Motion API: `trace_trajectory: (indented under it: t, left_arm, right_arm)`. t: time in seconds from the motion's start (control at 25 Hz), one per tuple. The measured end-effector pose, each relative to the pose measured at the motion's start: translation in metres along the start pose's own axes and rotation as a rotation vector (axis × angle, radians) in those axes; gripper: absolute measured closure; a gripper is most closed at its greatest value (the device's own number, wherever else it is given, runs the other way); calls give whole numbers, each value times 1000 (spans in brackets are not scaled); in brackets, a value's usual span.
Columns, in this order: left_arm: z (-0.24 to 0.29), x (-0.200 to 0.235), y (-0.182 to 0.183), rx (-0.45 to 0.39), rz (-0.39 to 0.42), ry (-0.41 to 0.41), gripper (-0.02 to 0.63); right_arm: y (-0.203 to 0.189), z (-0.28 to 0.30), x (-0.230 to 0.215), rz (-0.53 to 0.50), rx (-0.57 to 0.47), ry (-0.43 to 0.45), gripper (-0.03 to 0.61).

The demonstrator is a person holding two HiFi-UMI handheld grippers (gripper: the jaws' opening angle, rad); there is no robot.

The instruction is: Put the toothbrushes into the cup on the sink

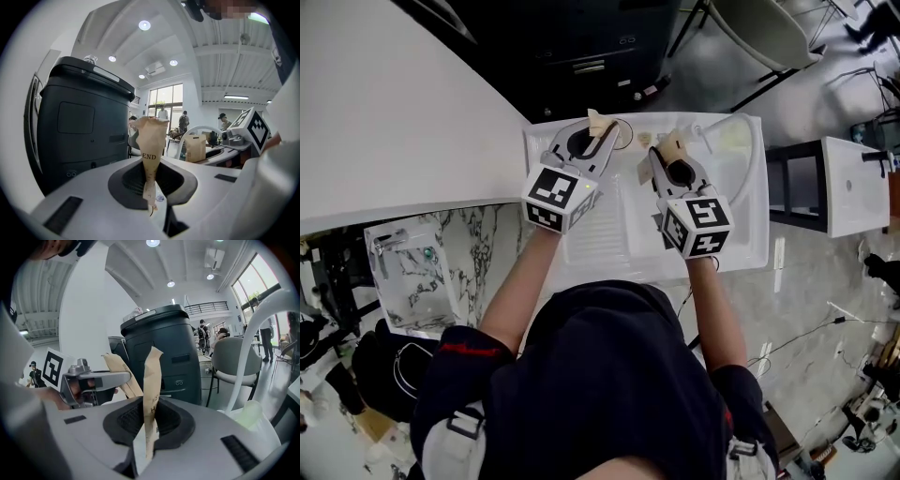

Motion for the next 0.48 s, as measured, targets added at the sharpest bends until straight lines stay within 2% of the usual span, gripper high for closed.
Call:
trace_trajectory:
  t: [0.48]
  left_arm:
    - [24, 19, -35, 57, -59, 13, 578]
  right_arm:
    - [-6, 22, -10, -15, 49, -12, 517]
Point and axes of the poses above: the fingertips, and each gripper's own axes: z forward along the fingers, x to its left, y out of its top, the point moved 5 cm from there along -z, backward along the fingers, and after that the axes turned 8 degrees about -y, right-handed, at the moved point
